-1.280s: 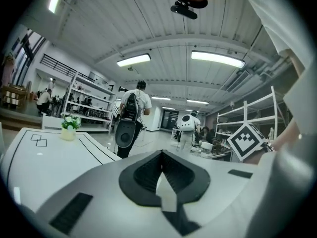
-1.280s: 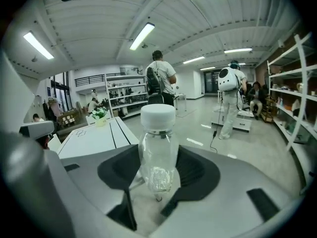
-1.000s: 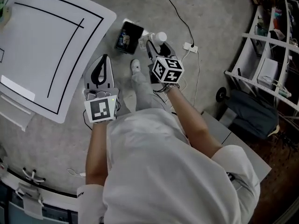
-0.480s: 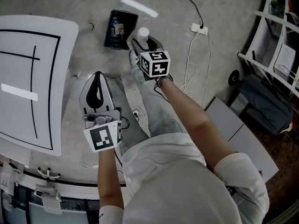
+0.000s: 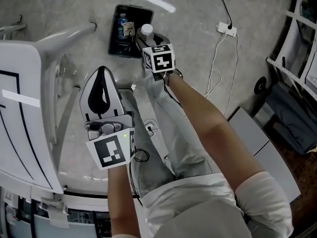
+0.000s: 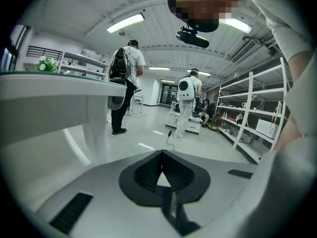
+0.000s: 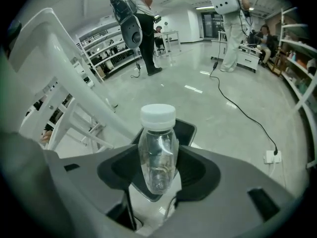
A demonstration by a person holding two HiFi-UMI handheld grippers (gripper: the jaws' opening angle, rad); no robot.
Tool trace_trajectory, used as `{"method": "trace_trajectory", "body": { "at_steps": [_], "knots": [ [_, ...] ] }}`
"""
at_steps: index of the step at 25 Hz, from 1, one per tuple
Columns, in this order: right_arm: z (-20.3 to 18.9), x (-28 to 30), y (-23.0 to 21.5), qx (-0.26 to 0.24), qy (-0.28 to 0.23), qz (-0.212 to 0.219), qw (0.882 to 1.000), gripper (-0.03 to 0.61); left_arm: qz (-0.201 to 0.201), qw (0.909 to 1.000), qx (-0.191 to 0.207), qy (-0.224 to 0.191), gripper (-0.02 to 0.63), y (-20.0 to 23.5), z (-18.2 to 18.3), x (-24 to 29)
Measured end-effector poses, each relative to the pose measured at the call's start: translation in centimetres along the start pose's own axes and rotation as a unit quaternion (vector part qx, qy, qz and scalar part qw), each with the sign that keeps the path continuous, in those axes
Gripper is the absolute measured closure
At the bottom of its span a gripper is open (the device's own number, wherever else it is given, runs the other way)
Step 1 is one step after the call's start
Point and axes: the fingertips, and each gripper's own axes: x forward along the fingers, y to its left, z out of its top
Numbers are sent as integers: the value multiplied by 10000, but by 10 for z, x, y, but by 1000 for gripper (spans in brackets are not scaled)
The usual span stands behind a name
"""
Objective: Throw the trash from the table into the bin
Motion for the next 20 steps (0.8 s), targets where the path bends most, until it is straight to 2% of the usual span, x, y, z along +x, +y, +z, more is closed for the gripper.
{"method": "trace_trajectory", "body": {
  "at_steps": [4, 8, 12, 13, 15, 18, 20],
  "knots": [
    [-8, 15, -6, -60, 121, 18, 9999, 354, 73, 10000, -40, 9, 609, -2, -8, 0],
    [-4, 9, -7, -157, 183, 86, 9997, 354, -44, 10000, -41, 20, 609, -19, -3, -10],
    [11, -3, -7, -510, 114, -15, 9986, 357, -32, 9999, -129, 101, 609, -25, -1, -20],
    [16, -9, -5, -614, 40, -40, 9981, 390, 8, 9999, -141, 71, 609, -23, 2, -23],
    [30, -23, 0, -774, -178, -79, 9968, 565, 89, 9998, -169, -12, 609, -20, 10, -31],
    [50, -50, 13, -846, -491, 30, 9952, 571, 177, 9995, -170, -197, 609, -14, 30, -45],
    [68, -71, 25, -883, -748, 134, 9932, 571, 236, 9986, -62, -472, 609, -9, 52, -56]
  ]
}}
